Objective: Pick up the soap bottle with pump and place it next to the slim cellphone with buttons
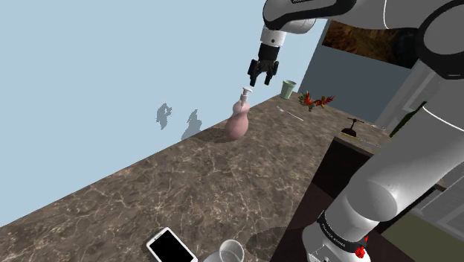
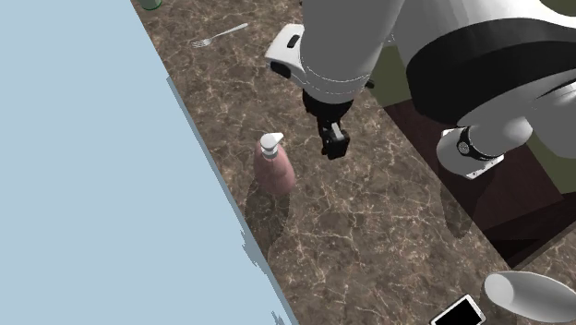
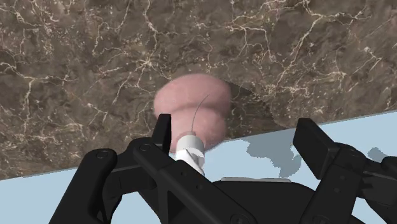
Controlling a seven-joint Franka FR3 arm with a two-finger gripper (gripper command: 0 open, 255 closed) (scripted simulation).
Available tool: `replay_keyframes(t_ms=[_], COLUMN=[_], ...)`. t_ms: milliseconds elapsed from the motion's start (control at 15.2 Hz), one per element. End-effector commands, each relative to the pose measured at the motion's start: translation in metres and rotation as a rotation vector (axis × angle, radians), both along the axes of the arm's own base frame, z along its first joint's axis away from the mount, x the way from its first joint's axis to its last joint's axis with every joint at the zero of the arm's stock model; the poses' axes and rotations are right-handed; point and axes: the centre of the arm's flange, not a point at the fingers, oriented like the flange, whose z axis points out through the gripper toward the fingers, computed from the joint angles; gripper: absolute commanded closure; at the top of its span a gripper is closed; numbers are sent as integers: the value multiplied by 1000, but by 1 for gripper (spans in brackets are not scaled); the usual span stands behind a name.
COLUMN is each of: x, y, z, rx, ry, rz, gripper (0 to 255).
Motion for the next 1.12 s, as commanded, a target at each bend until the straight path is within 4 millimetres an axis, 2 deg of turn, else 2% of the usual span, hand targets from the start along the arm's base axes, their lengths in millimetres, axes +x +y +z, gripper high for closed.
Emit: replay_keyframes(t_ms=[0, 330, 396, 858, 1056], x=[24, 82, 87, 87, 87], y=[-11, -32, -34, -34, -34], z=[-11, -35, -37, -74, -77], rx=[-3, -7, -8, -8, -8], ry=[0, 1, 1, 1, 1], rz=[-1, -4, -4, -4, -4], gripper=[0, 0, 0, 0, 0])
